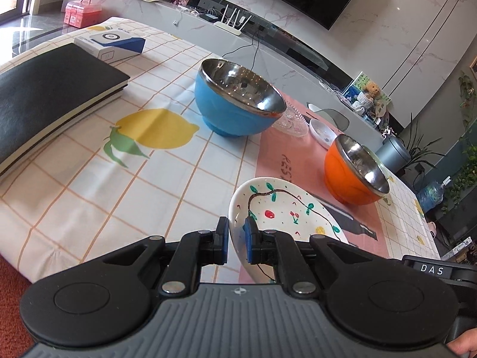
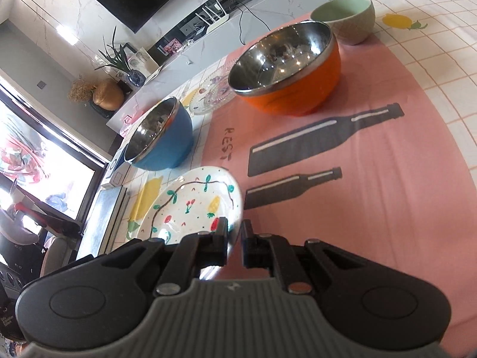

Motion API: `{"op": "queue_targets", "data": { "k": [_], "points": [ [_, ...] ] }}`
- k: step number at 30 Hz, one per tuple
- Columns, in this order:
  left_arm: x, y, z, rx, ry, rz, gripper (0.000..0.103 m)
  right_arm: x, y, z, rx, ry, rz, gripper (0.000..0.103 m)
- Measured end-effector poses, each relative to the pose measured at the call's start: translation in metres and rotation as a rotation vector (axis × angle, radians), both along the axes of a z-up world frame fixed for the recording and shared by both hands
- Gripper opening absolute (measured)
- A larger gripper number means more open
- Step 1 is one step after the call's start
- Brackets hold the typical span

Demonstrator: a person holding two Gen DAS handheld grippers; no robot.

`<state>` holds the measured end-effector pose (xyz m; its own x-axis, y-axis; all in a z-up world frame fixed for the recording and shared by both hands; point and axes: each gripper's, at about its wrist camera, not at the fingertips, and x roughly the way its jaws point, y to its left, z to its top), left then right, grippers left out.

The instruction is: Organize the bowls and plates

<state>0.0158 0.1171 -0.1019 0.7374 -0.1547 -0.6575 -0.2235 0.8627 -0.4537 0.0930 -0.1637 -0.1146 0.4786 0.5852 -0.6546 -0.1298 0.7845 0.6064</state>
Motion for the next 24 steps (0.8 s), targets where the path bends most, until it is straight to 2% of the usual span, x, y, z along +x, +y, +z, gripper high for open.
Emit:
{"op": "queue_targets", "data": {
  "k": [9, 24],
  "points": [
    [-0.009, 0.003, -0.014, 0.008, 0.042, 0.01, 0.012, -0.011, 0.008, -0.01, -0.034, 0.042, 0.022, 0.006],
    [0.0, 0.0, -0.02, 0.045, 0.061, 0.009, 0.012, -0.009, 0.016, -0.019, -0.081, 0.027, 0.016, 0.006]
  ]
}}
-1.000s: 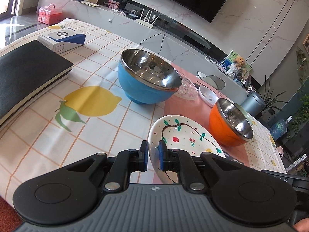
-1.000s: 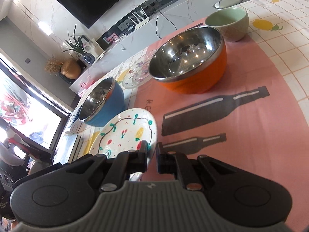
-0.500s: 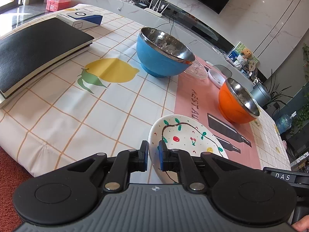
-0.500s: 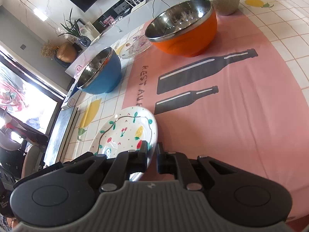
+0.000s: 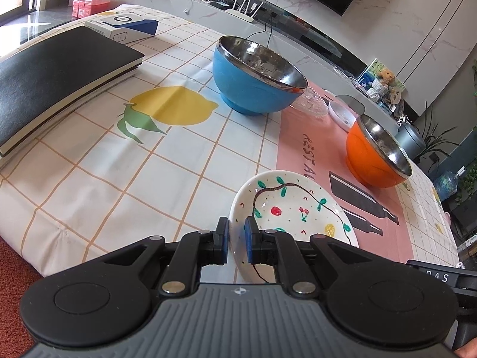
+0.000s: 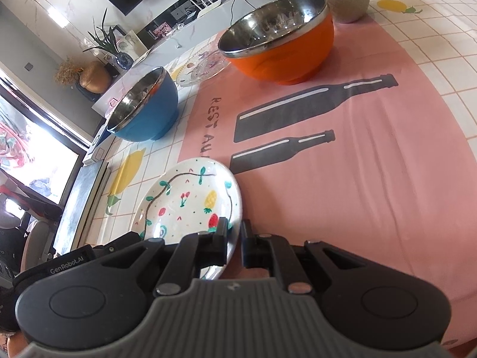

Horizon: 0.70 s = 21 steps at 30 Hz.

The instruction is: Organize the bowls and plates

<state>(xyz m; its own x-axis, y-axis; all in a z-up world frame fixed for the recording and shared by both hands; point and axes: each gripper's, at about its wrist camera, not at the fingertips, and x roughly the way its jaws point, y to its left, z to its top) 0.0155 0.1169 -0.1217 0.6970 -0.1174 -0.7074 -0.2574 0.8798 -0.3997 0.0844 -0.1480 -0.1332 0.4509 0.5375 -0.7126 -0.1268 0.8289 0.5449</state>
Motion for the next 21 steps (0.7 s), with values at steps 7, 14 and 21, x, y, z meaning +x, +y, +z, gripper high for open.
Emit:
{"op": "queue_targets", "data": {
  "k": [7, 14, 21],
  "points": [
    [0.002, -0.003, 0.002, 0.027, 0.01, -0.005, 0.013, 0.001, 0.0, -0.001, 0.004, -0.006, 0.003, 0.007],
    [-0.002, -0.003, 0.011, 0.046, -0.031, 0.006, 0.02, -0.004, -0.007, 0.009, -0.006, -0.055, -0.007, 0.011],
    [0.006, -0.005, 0.037, 0.074, -0.086, -0.03, 0.025, -0.005, -0.014, 0.028, -0.033, -0.158, 0.005, 0.019]
  ]
}}
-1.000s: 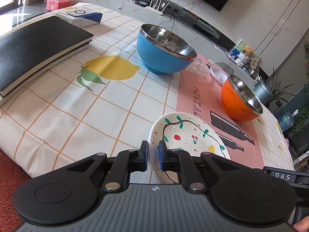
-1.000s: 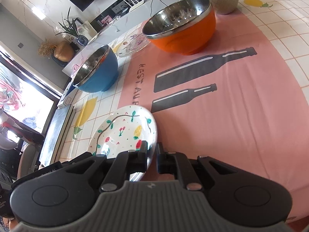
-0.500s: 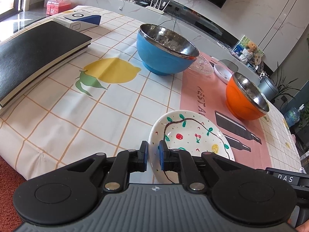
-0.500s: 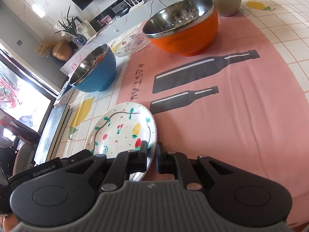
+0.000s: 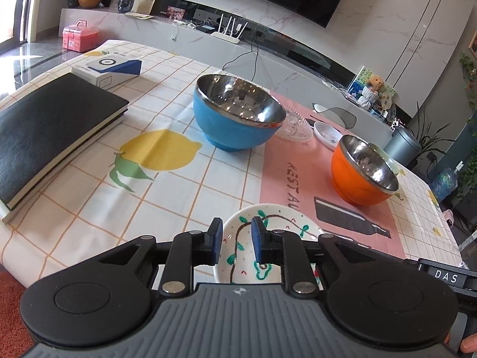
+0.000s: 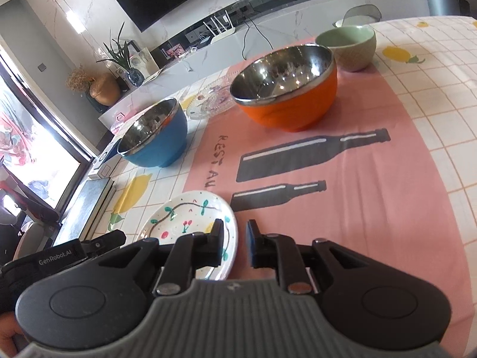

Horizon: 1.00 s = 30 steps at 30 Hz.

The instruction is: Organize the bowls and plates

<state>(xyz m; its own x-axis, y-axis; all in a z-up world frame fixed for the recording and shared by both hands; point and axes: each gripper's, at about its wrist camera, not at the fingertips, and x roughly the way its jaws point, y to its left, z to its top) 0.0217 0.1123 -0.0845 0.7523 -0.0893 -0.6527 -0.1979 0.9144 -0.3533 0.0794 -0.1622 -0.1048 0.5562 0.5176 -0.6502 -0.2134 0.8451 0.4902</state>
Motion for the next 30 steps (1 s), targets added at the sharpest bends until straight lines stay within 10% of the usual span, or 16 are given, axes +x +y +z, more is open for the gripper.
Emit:
{"op": "queue_targets", "data": {
  "k": [18, 30],
  "points": [
    [0.094, 0.009, 0.069, -0.01, -0.058, -0.116, 0.04, 0.08, 0.005, 0.071, -0.017, -0.134, 0.062, 0.029],
    [0.225, 0.026, 0.081, -0.013, 0.123, -0.294, 0.041, 0.224, 0.025, 0.067, 0.008, 0.12, 0.09, 0.029]
  ]
}}
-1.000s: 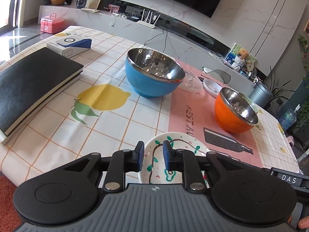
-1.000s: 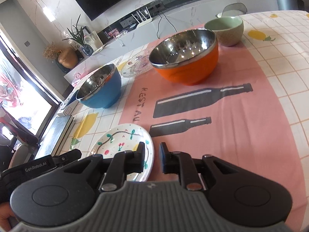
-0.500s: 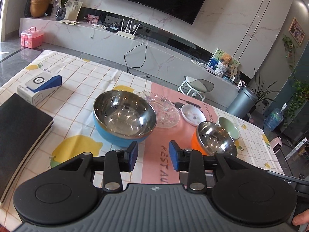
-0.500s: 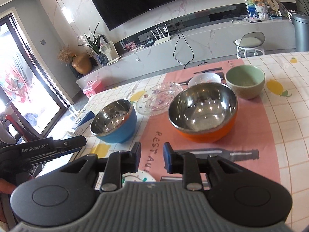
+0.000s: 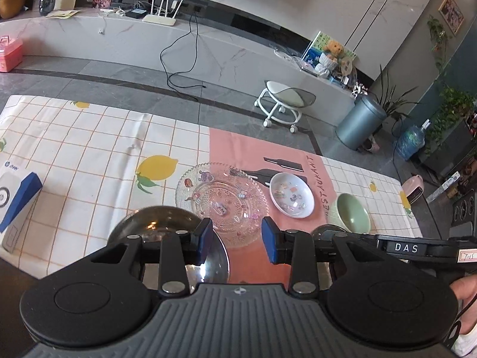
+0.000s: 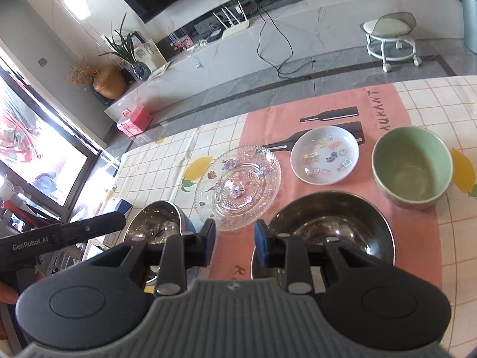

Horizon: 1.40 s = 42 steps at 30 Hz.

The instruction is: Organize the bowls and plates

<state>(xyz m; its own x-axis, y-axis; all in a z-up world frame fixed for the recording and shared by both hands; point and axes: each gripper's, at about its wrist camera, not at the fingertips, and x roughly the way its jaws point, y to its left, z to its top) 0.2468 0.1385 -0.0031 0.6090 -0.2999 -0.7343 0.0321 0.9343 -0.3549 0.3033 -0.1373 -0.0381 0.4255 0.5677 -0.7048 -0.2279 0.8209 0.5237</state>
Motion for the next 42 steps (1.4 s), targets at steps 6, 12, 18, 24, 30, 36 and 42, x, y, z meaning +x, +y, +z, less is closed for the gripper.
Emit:
{"op": "queue_targets", "data": {
  "k": [6, 12, 18, 24, 30, 36, 42],
  "points": [
    [0.067, 0.017, -0.028, -0.015, 0.178, -0.054, 0.04, 0.075, 0.017, -0.024, 0.008, 0.191, 0.015, 0.029],
    [0.117, 0.036, -0.067, 0.014, 0.351, -0.044, 0.04, 0.119, 0.03, -0.052, -0.052, 0.315, 0.005, 0.029],
    [0.145, 0.044, -0.092, 0.027, 0.408, -0.094, 0.04, 0.141, 0.028, -0.076, -0.077, 0.399, 0.012, 0.03],
    [0.158, 0.044, -0.107, 0.03, 0.45, -0.136, 0.034, 0.149, 0.03, -0.088, -0.072, 0.443, 0.03, 0.03],
    [0.165, 0.048, -0.116, -0.014, 0.46, -0.139, 0.03, 0.153, 0.033, -0.095, -0.059, 0.464, 0.034, 0.029],
    [0.165, 0.042, -0.119, -0.038, 0.461, -0.162, 0.018, 0.153, 0.034, -0.097, -0.032, 0.47, 0.031, 0.023],
    [0.163, 0.04, -0.117, -0.032, 0.449, -0.133, 0.014, 0.148, 0.031, -0.102, -0.01, 0.474, 0.003, 0.006]
  ]
}}
